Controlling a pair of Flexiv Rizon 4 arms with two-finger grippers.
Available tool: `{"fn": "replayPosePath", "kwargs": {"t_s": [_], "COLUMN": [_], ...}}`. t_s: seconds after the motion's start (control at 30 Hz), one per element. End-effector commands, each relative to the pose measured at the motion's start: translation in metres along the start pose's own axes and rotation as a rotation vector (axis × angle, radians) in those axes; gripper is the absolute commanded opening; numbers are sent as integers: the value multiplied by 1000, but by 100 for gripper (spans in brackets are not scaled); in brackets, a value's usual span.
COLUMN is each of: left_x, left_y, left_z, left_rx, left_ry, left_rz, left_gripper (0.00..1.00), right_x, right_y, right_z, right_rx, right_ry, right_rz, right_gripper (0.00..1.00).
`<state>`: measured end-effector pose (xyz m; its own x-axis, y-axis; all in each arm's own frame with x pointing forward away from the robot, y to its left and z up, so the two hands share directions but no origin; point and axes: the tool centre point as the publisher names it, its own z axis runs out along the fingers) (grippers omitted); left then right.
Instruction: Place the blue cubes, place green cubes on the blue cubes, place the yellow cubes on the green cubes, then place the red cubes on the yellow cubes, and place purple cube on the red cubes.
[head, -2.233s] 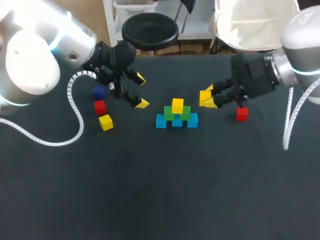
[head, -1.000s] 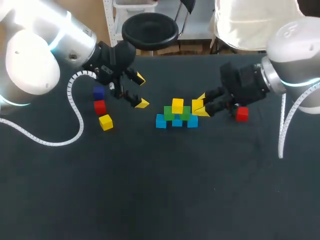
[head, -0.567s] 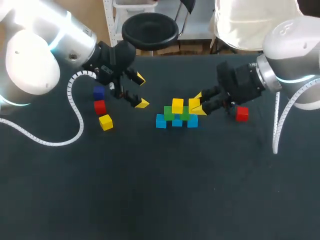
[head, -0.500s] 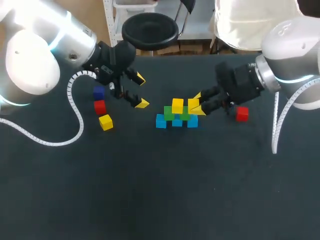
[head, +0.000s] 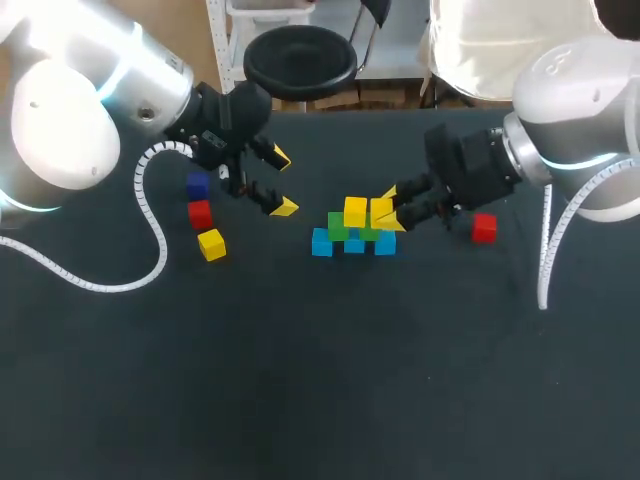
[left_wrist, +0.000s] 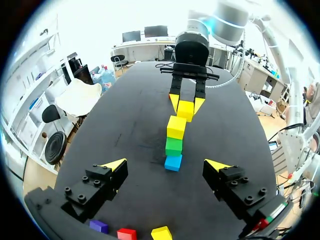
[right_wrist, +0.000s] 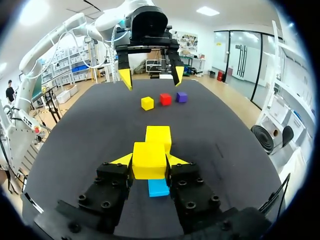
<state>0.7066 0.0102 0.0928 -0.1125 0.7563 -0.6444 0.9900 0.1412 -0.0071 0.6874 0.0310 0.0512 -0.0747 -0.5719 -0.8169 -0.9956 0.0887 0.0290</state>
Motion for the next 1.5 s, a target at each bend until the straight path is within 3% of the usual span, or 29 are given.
{"fn": "replayPosePath", "kwargs": {"t_s": [0.03, 1.5], "left_x": [2, 2], "left_y": [0, 0], "left_z": [0, 0], "left_rx": [-1, -1], "left_ry": [-6, -6], "left_rz": [4, 4], "left_gripper": [100, 100], "right_x": [1, 2], "right_y": [-3, -17], "right_z": [2, 5], "right_rx": [-5, -32], "right_ry": [-2, 20], "right_rz": [-1, 1], "right_gripper": [0, 0]}}
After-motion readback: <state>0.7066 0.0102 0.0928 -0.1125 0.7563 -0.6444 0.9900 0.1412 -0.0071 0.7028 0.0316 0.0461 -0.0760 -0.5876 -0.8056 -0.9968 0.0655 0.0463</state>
